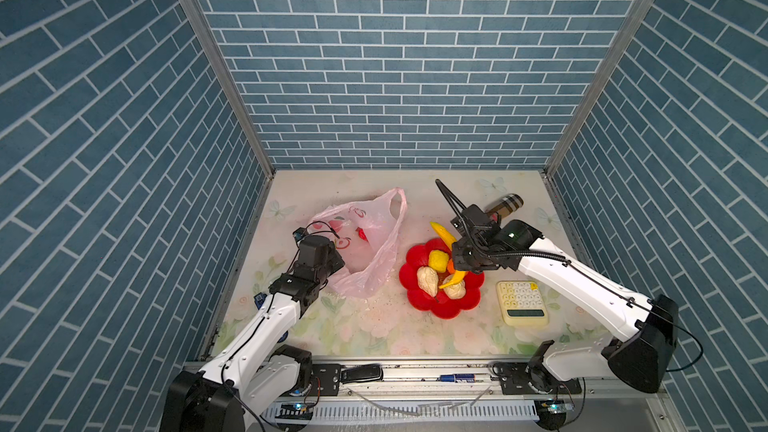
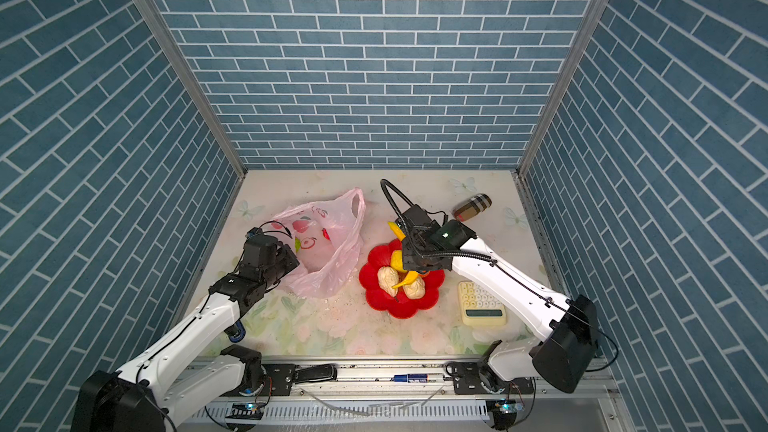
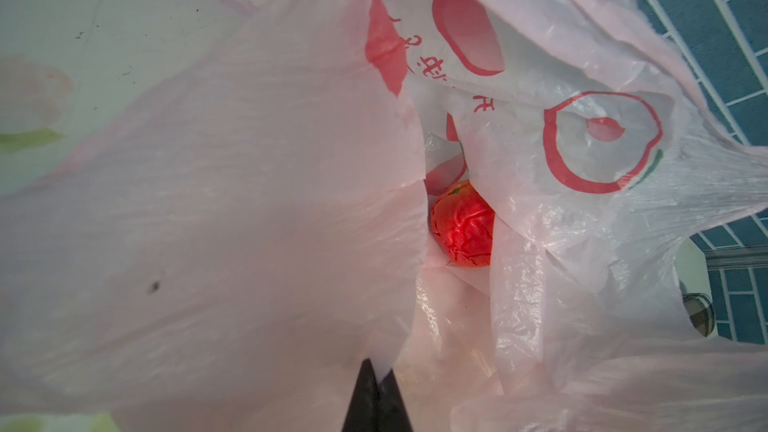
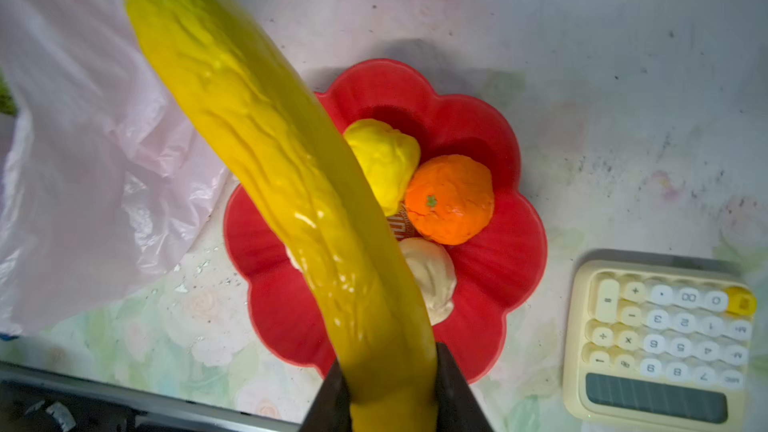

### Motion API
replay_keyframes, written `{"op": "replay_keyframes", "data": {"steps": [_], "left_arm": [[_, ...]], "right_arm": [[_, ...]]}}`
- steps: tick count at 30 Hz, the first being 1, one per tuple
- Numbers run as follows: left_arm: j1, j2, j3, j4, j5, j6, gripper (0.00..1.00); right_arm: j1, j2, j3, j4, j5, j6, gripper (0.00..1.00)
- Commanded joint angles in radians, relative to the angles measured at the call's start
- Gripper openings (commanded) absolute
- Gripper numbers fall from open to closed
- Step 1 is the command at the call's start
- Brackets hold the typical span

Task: Take the fake fruits out of the plastic bag
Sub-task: 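Carry the banana over the red plate with the right gripper, then lower the banana onto the red plate and open the right gripper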

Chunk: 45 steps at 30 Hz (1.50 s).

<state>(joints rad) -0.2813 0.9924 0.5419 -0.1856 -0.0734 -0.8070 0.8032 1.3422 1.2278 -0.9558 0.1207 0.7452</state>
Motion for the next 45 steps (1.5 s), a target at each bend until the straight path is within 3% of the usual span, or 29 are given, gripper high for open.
{"op": "replay_keyframes", "data": {"steps": [1, 10, 20, 45], "left_arm": [[0.005, 0.012, 0.024, 0.01, 0.017, 0.013, 0.03], [0.006, -0.013, 0.03, -0.006, 0.011, 0.019, 0.04], [0.007, 0.02, 0.038, 0.002, 0.019, 0.028, 0.04], [0.016, 0.044, 0.029, 0.019, 0.035, 0.034, 0.04]], "right_arm": [[-0.018, -0.041, -0.089, 0.044, 0.035, 0.154, 0.13], [-0.022, -0.032, -0.208, 0.101, 0.057, 0.325, 0.14], [-0.022, -0.014, -0.318, 0.188, 0.059, 0.406, 0.15], [-0.02, 0.024, -0.4, 0.251, 0.028, 0.458, 0.27]]}}
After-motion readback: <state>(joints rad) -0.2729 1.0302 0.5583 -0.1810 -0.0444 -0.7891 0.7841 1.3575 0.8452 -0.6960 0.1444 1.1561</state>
